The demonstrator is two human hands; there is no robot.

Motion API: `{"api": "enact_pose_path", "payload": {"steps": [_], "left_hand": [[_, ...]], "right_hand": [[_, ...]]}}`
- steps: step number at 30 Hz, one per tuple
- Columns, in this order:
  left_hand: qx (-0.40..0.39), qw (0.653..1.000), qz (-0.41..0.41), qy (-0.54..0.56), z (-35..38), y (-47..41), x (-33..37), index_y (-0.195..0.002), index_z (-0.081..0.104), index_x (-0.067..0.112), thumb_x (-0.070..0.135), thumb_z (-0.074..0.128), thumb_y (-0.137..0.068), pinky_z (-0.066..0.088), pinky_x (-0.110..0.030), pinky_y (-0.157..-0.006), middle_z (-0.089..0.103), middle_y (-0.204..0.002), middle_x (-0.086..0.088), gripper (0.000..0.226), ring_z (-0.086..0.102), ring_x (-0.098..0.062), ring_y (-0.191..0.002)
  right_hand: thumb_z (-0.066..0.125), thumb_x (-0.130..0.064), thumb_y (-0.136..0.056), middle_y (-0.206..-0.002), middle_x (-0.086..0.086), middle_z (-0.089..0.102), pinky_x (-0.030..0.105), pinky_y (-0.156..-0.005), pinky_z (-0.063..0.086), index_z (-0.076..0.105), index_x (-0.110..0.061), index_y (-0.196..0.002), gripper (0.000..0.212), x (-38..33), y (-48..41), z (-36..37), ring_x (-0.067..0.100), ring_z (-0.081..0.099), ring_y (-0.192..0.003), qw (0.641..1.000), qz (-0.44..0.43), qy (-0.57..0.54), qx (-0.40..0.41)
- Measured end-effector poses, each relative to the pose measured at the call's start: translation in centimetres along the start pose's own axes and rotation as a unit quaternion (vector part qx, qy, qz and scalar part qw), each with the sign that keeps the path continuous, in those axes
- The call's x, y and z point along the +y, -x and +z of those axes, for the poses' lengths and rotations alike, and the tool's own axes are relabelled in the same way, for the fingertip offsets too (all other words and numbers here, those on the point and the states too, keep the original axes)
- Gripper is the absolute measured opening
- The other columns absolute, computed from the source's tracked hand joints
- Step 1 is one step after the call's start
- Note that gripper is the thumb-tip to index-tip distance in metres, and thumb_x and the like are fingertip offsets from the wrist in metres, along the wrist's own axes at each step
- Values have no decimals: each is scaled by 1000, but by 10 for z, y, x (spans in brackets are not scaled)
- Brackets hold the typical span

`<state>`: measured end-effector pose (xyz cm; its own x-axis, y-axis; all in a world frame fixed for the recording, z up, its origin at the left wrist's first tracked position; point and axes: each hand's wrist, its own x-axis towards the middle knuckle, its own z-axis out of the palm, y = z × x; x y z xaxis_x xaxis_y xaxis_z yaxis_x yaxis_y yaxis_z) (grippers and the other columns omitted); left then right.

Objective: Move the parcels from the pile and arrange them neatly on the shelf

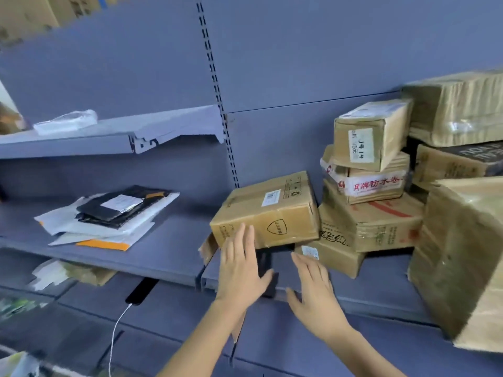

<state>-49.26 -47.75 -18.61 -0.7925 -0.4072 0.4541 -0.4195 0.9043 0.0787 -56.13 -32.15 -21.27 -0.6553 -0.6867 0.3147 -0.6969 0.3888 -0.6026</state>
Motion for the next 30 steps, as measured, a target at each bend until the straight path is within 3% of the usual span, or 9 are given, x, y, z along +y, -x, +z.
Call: {"api": "enact_pose_path", "payload": {"steps": [2, 4, 6, 8, 12, 16, 21, 26, 30], "left_hand": [[17, 999, 27, -7, 2, -17, -2, -151, 9, 6, 58, 74, -67, 19, -47, -116, 17, -157, -18, 118, 21, -36, -143], [23, 998, 58, -13, 8, -28, 4, -148, 12, 5, 56, 80, -61, 18, -52, -115, 22, -154, -24, 121, 24, -40, -142], [34, 995, 97, -20, 17, -37, 13, -145, 18, 5, 50, 86, -55, 22, -56, -112, 28, -151, -27, 122, 28, -45, -139], [46, 991, 118, -30, 21, -44, 16, -144, 23, 6, 46, 90, -46, 27, -59, -107, 36, -147, -27, 125, 37, -48, -133], [65, 987, 137, -54, 21, -49, 5, -141, 30, 10, 33, 94, -38, 28, -60, -105, 48, -138, -25, 123, 48, -45, -126], [85, 981, 154, -77, 10, -64, -10, -141, 27, 12, 14, 90, -45, 38, -56, -104, 52, -133, -23, 115, 52, -43, -120], [99, 978, 172, -68, -9, -70, -27, -142, 23, 17, 24, 88, -44, 49, -47, -90, 57, -123, -18, 117, 57, -36, -105], [138, 977, 48, 156, -43, -65, -47, -143, 21, 24, 37, 79, -47, 42, -45, -95, 49, -128, -4, 113, 48, -27, -114], [121, 889, -46, 440, -76, -58, -70, -137, 3, 53, 49, 76, -49, 38, -38, -103, 36, -136, 12, 114, 35, -11, -130]], "right_hand": [[48, -26, -97, -157, -9, 13, 26, -119, 6, 11, -19, -154, 68, 1, 13, 0, 15, 5, -146, 1000, 16, 18, 11], [60, -20, -92, -152, 0, 29, 35, -118, 19, 27, -10, -150, 68, 5, 33, -4, 26, 18, -145, 997, 35, 51, 35], [81, -5, -72, -135, 15, 52, 52, -102, 42, 49, 3, -135, 71, 10, 53, -9, 44, 44, -129, 993, 60, 77, 64], [89, 5, -52, -119, 22, 63, 58, -84, 50, 59, 8, -121, 75, 17, 66, -14, 53, 57, -110, 984, 91, 96, 117], [78, 4, -72, -134, 18, 53, 54, -101, 38, 51, 3, -133, 67, 15, 71, -26, 47, 44, -125, 973, 155, 61, 160], [74, -3, -79, -140, 13, 46, 48, -104, 36, 45, -1, -138, 66, -4, 58, -18, 42, 40, -129, 979, 125, 62, 151], [53, -30, -94, -153, -10, 15, 28, -113, 20, 16, -24, -151, 68, -18, 42, -4, 16, 14, -143, 983, 126, 85, 101], [57, -27, -92, -150, -6, 27, 31, -113, 17, 24, -22, -150, 67, -22, 22, 4, 19, 23, -139, 977, 154, 55, 138], [55, -33, -95, -148, -5, 31, 35, -115, 10, 26, -20, -148, 61, -31, 6, 17, 19, 26, -136, 973, 171, 40, 149]]}}
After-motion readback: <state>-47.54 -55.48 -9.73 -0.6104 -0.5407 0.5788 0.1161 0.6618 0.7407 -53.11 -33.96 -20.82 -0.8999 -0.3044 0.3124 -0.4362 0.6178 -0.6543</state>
